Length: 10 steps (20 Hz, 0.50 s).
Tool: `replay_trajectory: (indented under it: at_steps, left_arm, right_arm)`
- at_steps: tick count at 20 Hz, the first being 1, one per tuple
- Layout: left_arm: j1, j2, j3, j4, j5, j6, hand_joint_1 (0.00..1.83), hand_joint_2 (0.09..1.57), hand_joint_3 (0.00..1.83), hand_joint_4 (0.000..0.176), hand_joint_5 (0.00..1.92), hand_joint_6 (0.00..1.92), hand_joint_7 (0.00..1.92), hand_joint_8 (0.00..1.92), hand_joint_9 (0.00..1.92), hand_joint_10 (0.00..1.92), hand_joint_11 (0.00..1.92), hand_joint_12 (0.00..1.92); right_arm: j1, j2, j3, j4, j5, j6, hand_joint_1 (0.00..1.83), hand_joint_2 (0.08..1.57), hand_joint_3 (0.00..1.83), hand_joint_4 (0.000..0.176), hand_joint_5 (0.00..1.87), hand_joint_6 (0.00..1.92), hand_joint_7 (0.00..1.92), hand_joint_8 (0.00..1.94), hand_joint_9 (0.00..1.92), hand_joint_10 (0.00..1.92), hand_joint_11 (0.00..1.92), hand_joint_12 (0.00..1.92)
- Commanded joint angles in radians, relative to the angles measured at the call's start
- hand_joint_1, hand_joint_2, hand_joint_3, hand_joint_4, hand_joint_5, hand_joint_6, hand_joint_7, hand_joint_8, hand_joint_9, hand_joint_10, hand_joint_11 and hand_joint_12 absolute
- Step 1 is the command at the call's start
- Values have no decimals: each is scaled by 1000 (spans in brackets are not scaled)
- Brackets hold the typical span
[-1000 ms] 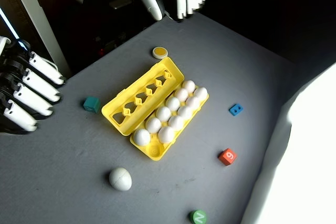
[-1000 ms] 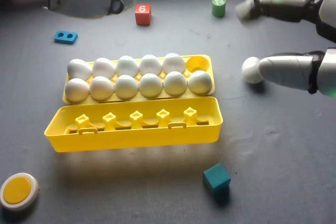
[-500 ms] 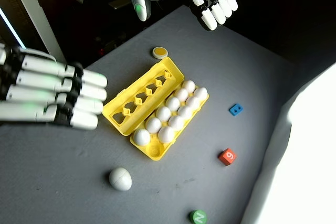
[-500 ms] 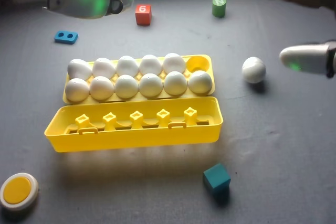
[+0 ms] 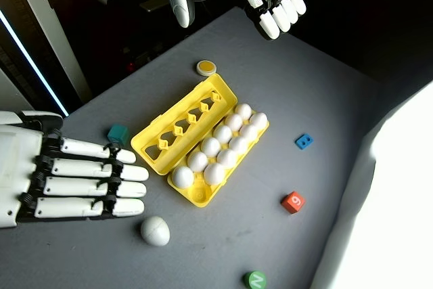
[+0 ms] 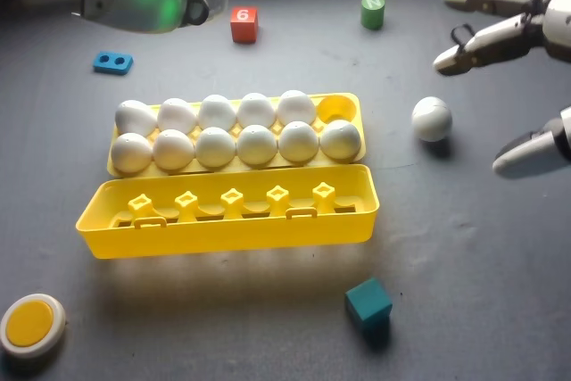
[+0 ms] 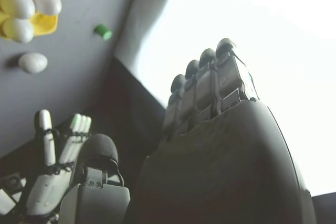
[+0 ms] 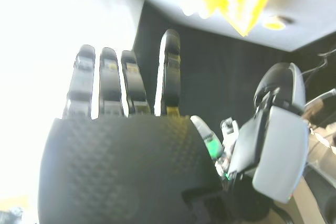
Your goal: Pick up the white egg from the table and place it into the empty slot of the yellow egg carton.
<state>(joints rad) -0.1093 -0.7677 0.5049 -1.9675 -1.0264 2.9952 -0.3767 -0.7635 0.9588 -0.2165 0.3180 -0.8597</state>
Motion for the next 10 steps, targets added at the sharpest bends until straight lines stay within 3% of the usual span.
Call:
replay_trajectory:
  at_steps: [1,4,10]
  left_arm:
    - [-10,5,0,96,31,3,0,1261,8,0,36,5,55,6,13,5,0,0]
    - [-10,5,0,96,31,3,0,1263,8,0,26,1,51,4,3,1,0,0]
    - [-9,5,0,100,32,3,0,1266,7,0,51,8,70,8,18,5,0,0]
  right_arm:
    - [21,-8,9,3,76,4,519,763,0,176,531,22,27,9,0,0,0,0]
    - [47,-76,68,3,39,-87,546,755,0,176,531,0,15,2,0,0,0,0]
    - [49,-170,153,-139,80,-123,594,777,5,176,503,4,4,1,0,0,0,0]
